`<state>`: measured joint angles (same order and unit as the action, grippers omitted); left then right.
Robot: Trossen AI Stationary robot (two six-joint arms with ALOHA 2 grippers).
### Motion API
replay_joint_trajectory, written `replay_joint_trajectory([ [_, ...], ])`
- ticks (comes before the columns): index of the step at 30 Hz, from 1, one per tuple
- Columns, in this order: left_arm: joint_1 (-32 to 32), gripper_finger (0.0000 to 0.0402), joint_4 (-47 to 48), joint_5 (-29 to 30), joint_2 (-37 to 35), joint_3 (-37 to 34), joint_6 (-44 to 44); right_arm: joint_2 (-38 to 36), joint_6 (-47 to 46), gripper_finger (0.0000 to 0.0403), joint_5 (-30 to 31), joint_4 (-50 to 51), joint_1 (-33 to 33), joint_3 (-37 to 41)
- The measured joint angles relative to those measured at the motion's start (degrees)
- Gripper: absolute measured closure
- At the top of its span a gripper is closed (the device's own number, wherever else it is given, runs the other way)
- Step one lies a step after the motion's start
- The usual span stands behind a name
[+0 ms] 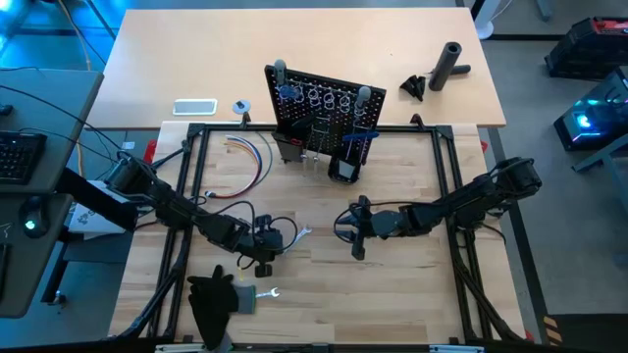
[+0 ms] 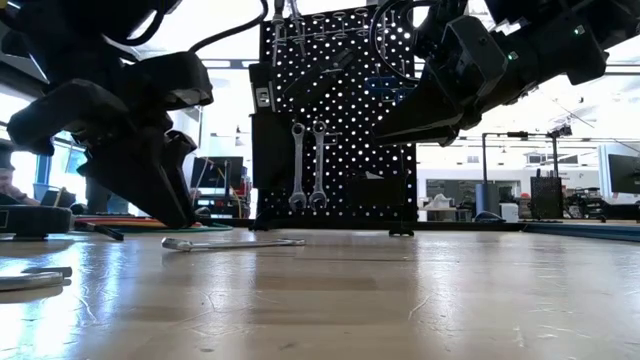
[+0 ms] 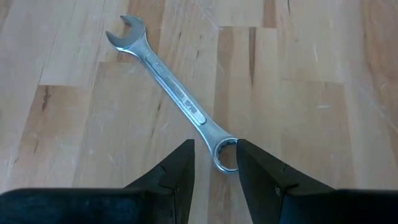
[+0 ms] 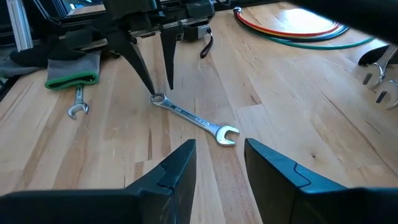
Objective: Hang tools onto peg board
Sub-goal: Hang the wrench on the black pegboard
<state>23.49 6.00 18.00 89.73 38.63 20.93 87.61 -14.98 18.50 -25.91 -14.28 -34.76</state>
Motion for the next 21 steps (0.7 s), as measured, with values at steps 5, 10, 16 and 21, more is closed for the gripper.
replay_joint_trajectory([
  [5, 0.0, 0.0289, 0.17, 0.09, -0.02, -0.01, 0.0, 0.0, -0.16, 0.0272, 0.0, 0.0, 0.0, 0.0],
  [10, 0.0, 0.0289, 0.1, 0.54, -0.02, -0.44, 0.02, 0.0, -0.17, 0.0272, 0.0, 0.0, 0.0, 0.0],
  [16, -0.12, 0.0289, -0.69, 0.57, 0.34, -0.44, 0.02, 0.0, -0.44, 0.0272, 0.0, 0.0, 0.0, 0.0],
  [21, -0.25, 0.0289, -3.43, 0.42, 3.93, -0.33, 0.53, 0.0, -0.61, 0.0272, 0.0, 0.02, -0.02, 0.0],
])
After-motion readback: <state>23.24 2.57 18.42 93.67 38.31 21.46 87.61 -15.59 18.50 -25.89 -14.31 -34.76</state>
